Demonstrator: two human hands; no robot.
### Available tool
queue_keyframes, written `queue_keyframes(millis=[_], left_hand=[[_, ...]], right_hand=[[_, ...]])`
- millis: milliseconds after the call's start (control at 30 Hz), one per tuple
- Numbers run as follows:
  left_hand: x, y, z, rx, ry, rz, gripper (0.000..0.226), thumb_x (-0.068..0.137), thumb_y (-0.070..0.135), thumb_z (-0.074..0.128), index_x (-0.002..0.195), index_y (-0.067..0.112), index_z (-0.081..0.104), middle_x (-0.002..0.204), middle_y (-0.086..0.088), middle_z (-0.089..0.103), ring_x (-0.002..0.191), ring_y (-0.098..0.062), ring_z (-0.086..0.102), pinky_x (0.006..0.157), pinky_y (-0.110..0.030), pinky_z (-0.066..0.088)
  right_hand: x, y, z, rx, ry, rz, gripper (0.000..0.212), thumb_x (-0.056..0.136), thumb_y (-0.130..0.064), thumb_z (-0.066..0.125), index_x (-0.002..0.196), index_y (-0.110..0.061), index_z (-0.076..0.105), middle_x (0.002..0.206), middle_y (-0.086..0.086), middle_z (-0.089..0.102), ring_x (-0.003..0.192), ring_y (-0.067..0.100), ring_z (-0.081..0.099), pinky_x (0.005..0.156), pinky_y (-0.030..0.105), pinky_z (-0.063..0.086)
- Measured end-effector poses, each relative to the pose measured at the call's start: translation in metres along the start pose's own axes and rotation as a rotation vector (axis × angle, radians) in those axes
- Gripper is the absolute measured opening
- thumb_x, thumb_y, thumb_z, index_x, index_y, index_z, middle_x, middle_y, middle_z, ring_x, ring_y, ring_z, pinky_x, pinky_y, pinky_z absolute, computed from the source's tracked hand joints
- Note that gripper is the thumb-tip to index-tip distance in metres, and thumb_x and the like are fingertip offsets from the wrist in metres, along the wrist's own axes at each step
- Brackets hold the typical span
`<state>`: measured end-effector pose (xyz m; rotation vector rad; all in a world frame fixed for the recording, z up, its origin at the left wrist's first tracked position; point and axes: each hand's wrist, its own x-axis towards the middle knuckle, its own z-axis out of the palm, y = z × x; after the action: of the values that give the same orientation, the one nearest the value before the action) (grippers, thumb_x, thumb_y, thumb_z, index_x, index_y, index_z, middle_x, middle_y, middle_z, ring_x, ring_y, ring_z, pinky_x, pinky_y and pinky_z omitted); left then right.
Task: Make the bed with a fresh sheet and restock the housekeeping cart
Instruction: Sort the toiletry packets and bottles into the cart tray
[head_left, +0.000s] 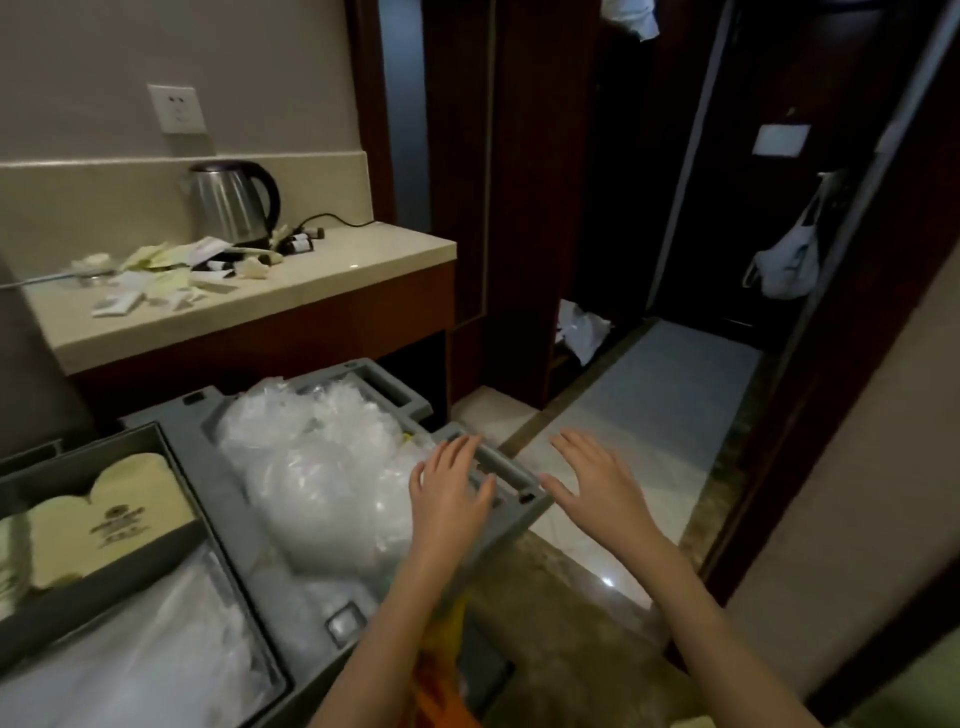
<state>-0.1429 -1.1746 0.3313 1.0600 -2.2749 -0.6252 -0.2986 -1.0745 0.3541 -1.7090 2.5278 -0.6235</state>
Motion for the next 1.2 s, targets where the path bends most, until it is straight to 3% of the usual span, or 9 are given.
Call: queue_keyframes(millis=[267, 400, 700, 867, 1000, 1200], left_hand=[[0.114, -0.052, -0.02, 0.12, 0.129, -0.206, 0.051, 0.097, 0.037, 0.048, 0.145, 0.03, 0.032, 0.152, 0.009, 0.032, 0.143, -0.011, 0.018, 0.114, -0.035, 0.013], [0.166, -0.06, 0.003, 0.183, 0.159, -0.305, 0.052, 0.097, 0.036, 0.048, 0.146, 0.028, 0.032, 0.152, 0.007, 0.032, 0.143, -0.013, 0.02, 0.113, -0.035, 0.015], [0.383, 0.018, 0.146, 0.12, 0.145, -0.293, 0.053, 0.097, 0.039, 0.045, 0.147, 0.03, 0.029, 0.153, 0.008, 0.03, 0.144, -0.012, 0.017, 0.116, -0.038, 0.012], [0.499, 0.048, 0.165, 0.08, 0.215, -0.273, 0.053, 0.097, 0.037, 0.046, 0.147, 0.03, 0.03, 0.152, 0.007, 0.032, 0.143, -0.013, 0.019, 0.116, -0.038, 0.01], [0.528, 0.007, 0.155, 0.12, 0.244, -0.37, 0.053, 0.097, 0.038, 0.046, 0.147, 0.03, 0.03, 0.152, 0.008, 0.032, 0.144, -0.013, 0.019, 0.116, -0.04, 0.013], [0.52, -0.101, 0.109, 0.217, 0.326, -0.62, 0.054, 0.096, 0.039, 0.048, 0.146, 0.031, 0.03, 0.15, 0.008, 0.035, 0.142, -0.013, 0.024, 0.116, -0.04, 0.02]], right_hand=[[0.208, -0.021, -0.01, 0.096, -0.028, -0.278, 0.056, 0.097, -0.047, 0.042, 0.147, -0.029, 0.026, 0.156, -0.011, 0.019, 0.144, 0.006, 0.007, 0.117, 0.038, 0.002], [0.278, 0.002, 0.0, 0.144, -0.066, -0.358, 0.055, 0.097, -0.046, 0.041, 0.147, -0.029, 0.027, 0.156, -0.012, 0.019, 0.144, 0.005, 0.007, 0.117, 0.037, 0.002], [0.421, 0.204, 0.034, -0.008, -0.166, -0.262, 0.058, 0.096, -0.05, 0.04, 0.148, -0.029, 0.025, 0.157, -0.009, 0.017, 0.145, 0.008, 0.007, 0.117, 0.039, 0.002], [0.495, 0.283, 0.038, -0.048, -0.254, -0.208, 0.058, 0.096, -0.05, 0.042, 0.147, -0.027, 0.029, 0.157, -0.007, 0.019, 0.145, 0.01, 0.009, 0.118, 0.041, 0.005], [0.563, 0.257, 0.06, -0.055, -0.277, -0.314, 0.058, 0.095, -0.052, 0.04, 0.147, -0.029, 0.026, 0.157, -0.009, 0.018, 0.145, 0.008, 0.007, 0.117, 0.04, 0.003], [0.658, 0.116, 0.109, 0.065, -0.35, -0.673, 0.058, 0.096, -0.049, 0.04, 0.149, -0.028, 0.026, 0.157, -0.01, 0.016, 0.145, 0.007, 0.004, 0.118, 0.041, 0.002]])
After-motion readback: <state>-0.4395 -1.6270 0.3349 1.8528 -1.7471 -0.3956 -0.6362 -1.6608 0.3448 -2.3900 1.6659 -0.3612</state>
